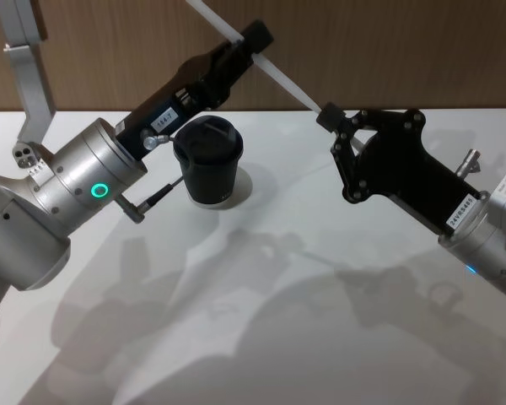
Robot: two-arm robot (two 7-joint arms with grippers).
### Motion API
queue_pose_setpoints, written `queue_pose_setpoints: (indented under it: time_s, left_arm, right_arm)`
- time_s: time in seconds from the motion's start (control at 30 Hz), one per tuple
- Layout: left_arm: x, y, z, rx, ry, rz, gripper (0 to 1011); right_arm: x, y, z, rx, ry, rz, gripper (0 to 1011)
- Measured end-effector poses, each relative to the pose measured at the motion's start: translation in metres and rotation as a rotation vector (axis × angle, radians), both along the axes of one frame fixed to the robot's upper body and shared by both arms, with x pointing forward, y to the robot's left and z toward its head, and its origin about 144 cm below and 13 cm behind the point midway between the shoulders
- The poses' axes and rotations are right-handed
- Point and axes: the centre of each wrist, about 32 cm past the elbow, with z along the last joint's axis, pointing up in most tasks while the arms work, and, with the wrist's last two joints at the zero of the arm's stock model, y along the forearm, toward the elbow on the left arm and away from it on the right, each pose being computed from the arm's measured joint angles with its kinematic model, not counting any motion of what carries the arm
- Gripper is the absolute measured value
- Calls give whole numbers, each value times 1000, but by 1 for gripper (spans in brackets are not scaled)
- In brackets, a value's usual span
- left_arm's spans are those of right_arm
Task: Pick up the straw with one hand, pass it to the other hand, and insert it into the cup.
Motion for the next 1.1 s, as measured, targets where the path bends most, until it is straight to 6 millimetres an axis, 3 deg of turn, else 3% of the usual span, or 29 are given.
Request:
queue_pose_setpoints:
  time_s: [0.53,0.83,1.07,1.1]
  left_arm:
    - [0,0,0,-1,0,0,6]
    - [0,0,0,-1,0,0,7]
    - [0,-1,0,1,-1,2,6]
    - [0,0,0,2,-2,3,7]
  right_arm:
    - [0,0,0,0,0,0,2]
    - [0,0,0,0,0,0,217]
    - [0,0,0,0,0,0,474]
    - [0,0,0,0,0,0,474]
